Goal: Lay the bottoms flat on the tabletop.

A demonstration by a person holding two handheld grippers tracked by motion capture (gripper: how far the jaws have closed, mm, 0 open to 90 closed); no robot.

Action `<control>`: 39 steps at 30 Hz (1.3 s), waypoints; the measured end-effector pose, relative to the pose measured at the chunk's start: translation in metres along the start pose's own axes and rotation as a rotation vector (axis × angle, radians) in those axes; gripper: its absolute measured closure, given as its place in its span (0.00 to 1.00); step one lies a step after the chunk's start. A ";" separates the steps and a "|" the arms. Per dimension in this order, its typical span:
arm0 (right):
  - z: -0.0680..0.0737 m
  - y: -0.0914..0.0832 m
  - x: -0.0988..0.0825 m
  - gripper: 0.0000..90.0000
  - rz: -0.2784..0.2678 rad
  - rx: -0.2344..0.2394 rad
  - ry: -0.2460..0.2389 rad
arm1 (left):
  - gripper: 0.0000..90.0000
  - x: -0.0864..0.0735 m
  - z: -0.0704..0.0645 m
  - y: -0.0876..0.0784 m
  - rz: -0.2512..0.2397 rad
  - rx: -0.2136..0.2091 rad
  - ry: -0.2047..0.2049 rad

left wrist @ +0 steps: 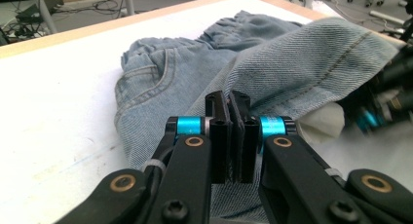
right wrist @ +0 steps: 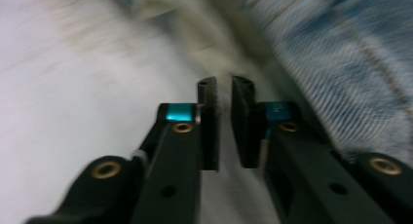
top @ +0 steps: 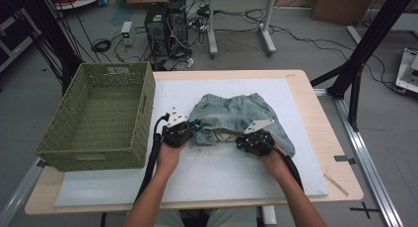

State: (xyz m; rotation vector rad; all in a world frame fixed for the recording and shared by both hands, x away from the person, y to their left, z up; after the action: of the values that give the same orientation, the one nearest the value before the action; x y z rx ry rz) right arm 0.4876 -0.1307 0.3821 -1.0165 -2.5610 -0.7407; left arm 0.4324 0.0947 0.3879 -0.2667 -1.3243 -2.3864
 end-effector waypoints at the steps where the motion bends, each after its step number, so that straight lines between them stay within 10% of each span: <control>1: -0.005 -0.002 0.002 0.95 -0.021 -0.024 0.012 | 0.97 0.000 -0.001 0.001 -0.001 0.000 0.005; 6: -0.017 -0.009 0.008 0.95 -0.051 -0.075 0.043 | 0.97 -0.001 -0.002 0.002 0.003 -0.006 0.010; 11: -0.009 -0.014 0.007 0.88 -0.062 -0.010 0.015 | 0.97 0.002 0.001 -0.002 -0.016 0.002 0.010; 17: -0.020 -0.031 -0.015 0.89 -0.003 -0.096 -0.030 | 0.97 0.005 0.005 -0.007 -0.025 0.007 0.020; 27: -0.023 -0.034 -0.032 0.79 0.048 -0.068 -0.070 | 0.97 0.004 0.006 -0.005 -0.020 0.007 0.014; 39: -0.028 -0.031 -0.031 0.99 0.069 -0.072 0.007 | 0.97 0.002 0.007 -0.004 -0.007 -0.001 -0.001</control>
State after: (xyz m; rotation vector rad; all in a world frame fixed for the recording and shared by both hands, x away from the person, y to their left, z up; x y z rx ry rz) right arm 0.4893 -0.1826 0.3805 -1.1164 -2.4953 -0.8222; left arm 0.4288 0.1023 0.3897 -0.2641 -1.3277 -2.3932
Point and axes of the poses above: each handheld gripper's, and its own axes: y roughly forward along the jaws, x roughly out of its top, z roughly to its left, the point moved 6 cm from there along y, roughly forward along the jaws, and after that the axes turned 8 degrees about x, right-handed, at the moved point
